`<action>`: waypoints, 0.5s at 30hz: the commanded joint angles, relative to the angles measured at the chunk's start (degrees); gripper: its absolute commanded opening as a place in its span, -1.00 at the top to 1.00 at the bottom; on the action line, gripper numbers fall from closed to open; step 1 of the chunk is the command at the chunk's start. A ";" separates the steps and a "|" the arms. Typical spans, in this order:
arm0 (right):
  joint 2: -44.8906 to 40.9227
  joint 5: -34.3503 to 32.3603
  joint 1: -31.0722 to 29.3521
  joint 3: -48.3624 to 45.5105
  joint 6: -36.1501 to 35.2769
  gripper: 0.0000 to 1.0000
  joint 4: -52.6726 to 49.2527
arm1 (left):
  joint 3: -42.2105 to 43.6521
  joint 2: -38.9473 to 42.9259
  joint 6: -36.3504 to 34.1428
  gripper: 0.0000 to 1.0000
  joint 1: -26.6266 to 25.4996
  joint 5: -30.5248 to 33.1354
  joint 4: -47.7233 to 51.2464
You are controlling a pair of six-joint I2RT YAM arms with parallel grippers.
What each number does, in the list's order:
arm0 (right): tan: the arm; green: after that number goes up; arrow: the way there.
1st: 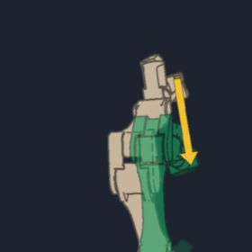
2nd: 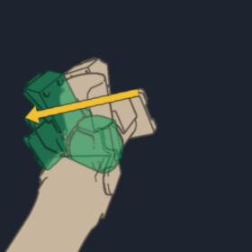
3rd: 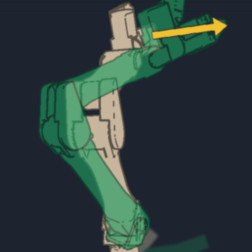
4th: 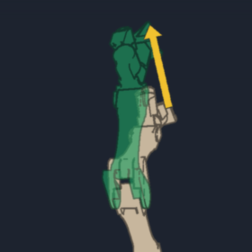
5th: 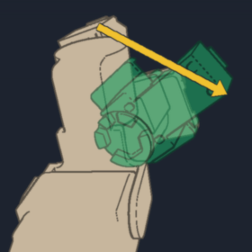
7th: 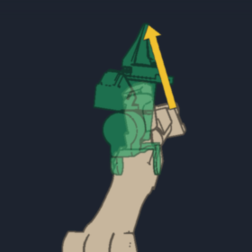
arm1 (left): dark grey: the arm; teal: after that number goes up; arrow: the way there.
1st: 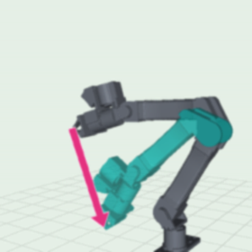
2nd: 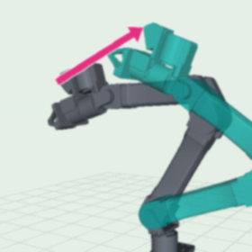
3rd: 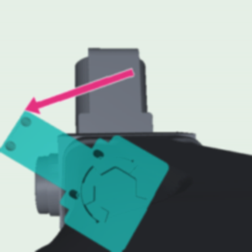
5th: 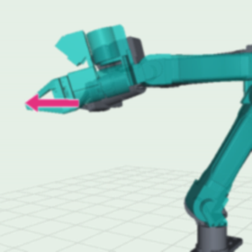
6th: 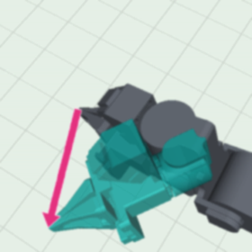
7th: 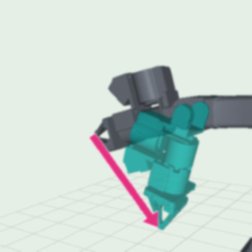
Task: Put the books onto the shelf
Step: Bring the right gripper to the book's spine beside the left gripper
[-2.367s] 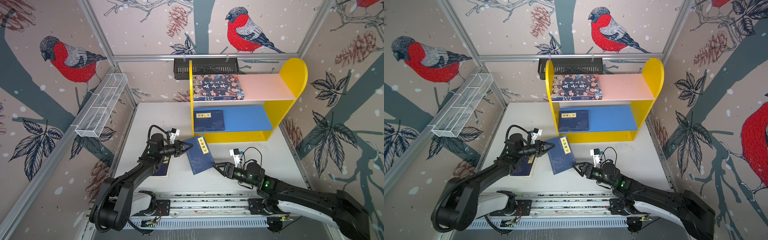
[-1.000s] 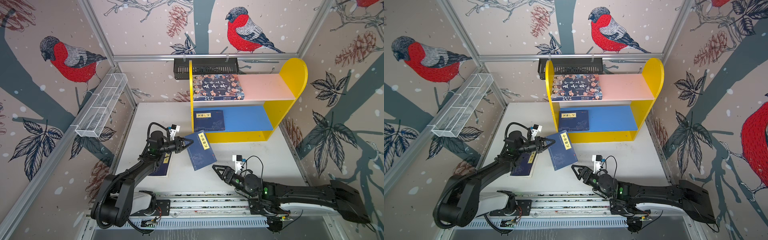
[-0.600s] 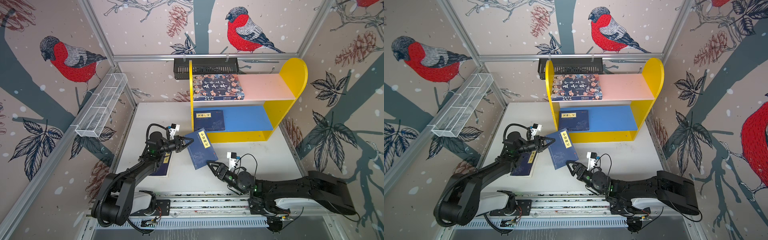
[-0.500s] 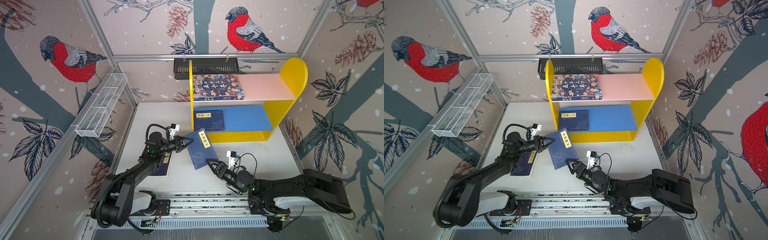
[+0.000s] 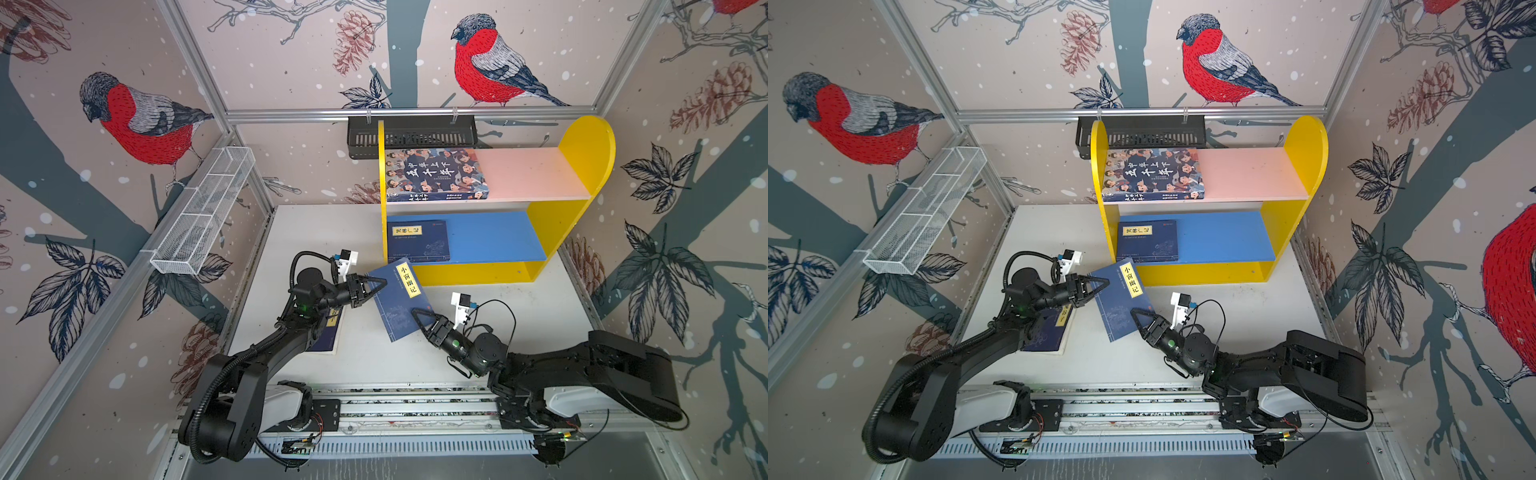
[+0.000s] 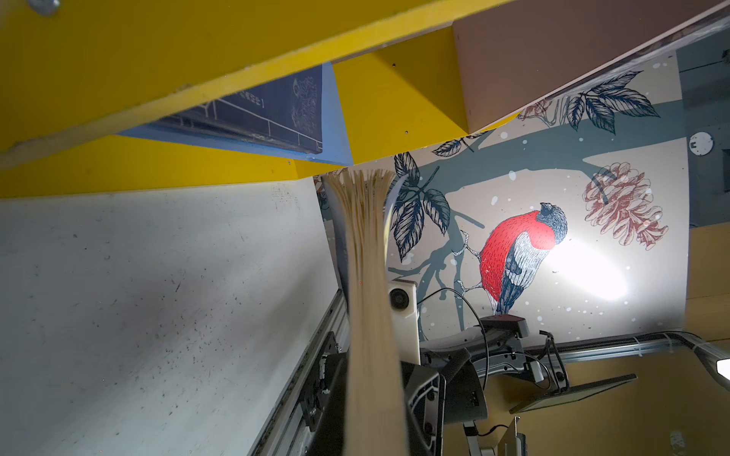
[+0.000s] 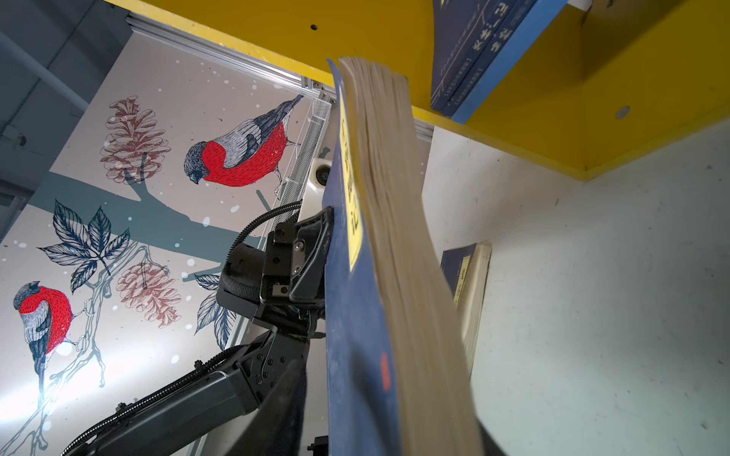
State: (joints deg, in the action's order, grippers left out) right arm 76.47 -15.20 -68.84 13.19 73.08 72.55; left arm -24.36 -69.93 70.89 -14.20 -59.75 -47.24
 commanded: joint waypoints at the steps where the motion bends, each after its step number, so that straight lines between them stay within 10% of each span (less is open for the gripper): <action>1: -0.35 1.66 0.33 0.48 -1.53 0.34 2.62 | 0.18 0.66 -0.16 1.00 -0.13 -0.37 -2.48; 7: -2.08 4.78 1.40 0.34 -2.87 0.91 0.37 | 1.12 1.79 -1.06 0.62 -0.13 0.50 -1.05; 11: -4.41 11.26 4.17 0.36 -4.00 0.96 -3.15 | 1.22 2.71 -3.78 -0.11 0.11 0.02 0.67; 15: -10.18 23.39 9.54 0.18 -6.04 0.97 -10.53 | 0.18 4.55 -11.55 -0.39 1.30 -3.01 6.19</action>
State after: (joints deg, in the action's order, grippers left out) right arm 68.82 -2.13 -61.58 13.21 69.82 65.43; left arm -23.29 -66.30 65.93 -13.50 -59.99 -43.83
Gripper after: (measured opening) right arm 0.118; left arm 0.693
